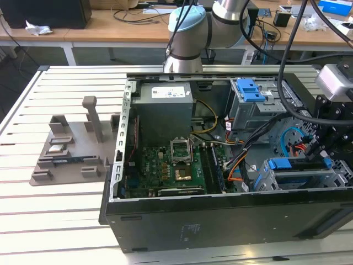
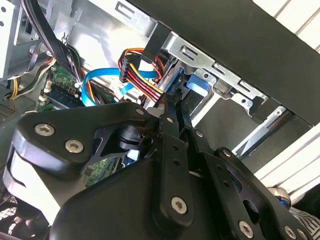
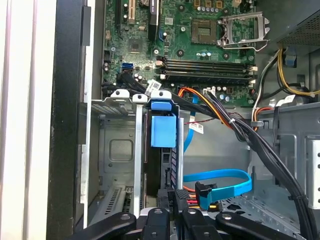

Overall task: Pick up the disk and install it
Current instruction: 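Insert the first disk wire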

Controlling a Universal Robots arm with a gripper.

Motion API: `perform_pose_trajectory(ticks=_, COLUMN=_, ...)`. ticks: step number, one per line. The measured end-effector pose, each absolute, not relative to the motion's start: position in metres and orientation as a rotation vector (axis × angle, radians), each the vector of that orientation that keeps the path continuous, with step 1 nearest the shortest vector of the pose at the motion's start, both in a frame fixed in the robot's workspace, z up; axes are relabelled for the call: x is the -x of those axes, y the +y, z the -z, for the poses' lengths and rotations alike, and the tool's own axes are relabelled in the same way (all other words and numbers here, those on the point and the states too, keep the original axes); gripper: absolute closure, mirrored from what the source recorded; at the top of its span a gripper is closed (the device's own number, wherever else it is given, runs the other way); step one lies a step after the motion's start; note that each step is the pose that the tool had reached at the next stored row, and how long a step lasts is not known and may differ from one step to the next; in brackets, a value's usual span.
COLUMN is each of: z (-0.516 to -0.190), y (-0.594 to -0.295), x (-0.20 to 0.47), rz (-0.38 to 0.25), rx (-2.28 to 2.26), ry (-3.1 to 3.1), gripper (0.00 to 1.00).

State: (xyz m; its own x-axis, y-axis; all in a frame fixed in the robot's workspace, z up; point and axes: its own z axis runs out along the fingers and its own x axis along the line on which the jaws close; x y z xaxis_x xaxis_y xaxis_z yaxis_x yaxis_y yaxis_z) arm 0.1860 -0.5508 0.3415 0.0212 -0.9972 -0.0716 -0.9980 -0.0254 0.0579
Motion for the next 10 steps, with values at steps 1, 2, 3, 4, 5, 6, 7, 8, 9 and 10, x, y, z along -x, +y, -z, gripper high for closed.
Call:
perform_pose_trajectory(ticks=1, z=-0.3414, y=-0.5508, x=-0.1860, rz=-0.143, rx=2.239, ry=2.187, gripper=0.84)
perform_pose_trajectory(ticks=2, z=-0.3403, y=-0.5507, x=-0.1860, rz=-0.144, rx=2.239, ry=2.187, gripper=0.84)
perform_pose_trajectory(ticks=3, z=-0.3386, y=-0.5508, x=-0.1860, rz=-0.144, rx=2.239, ry=2.187, gripper=0.84)
perform_pose_trajectory(ticks=4, z=-0.3377, y=-0.5508, x=-0.1860, rz=-0.143, rx=2.239, ry=2.188, gripper=0.84)
perform_pose_trajectory(ticks=5, z=-0.3373, y=-0.5508, x=-0.1860, rz=-0.143, rx=2.239, ry=2.188, gripper=0.84)
perform_pose_trajectory(ticks=6, z=-0.3371, y=-0.5508, x=-0.1860, rz=-0.144, rx=2.239, ry=2.188, gripper=0.84)
perform_pose_trajectory(ticks=7, z=-0.3366, y=-0.5507, x=-0.1860, rz=-0.144, rx=2.239, ry=2.187, gripper=0.84)
perform_pose_trajectory(ticks=8, z=-0.3366, y=-0.5508, x=-0.1860, rz=-0.144, rx=2.239, ry=2.187, gripper=0.84)
perform_pose_trajectory(ticks=9, z=-0.3363, y=-0.5507, x=-0.1859, rz=-0.146, rx=2.239, ry=2.187, gripper=0.84)
perform_pose_trajectory(ticks=10, z=-0.3357, y=-0.5508, x=-0.1860, rz=-0.146, rx=2.238, ry=2.187, gripper=0.82)
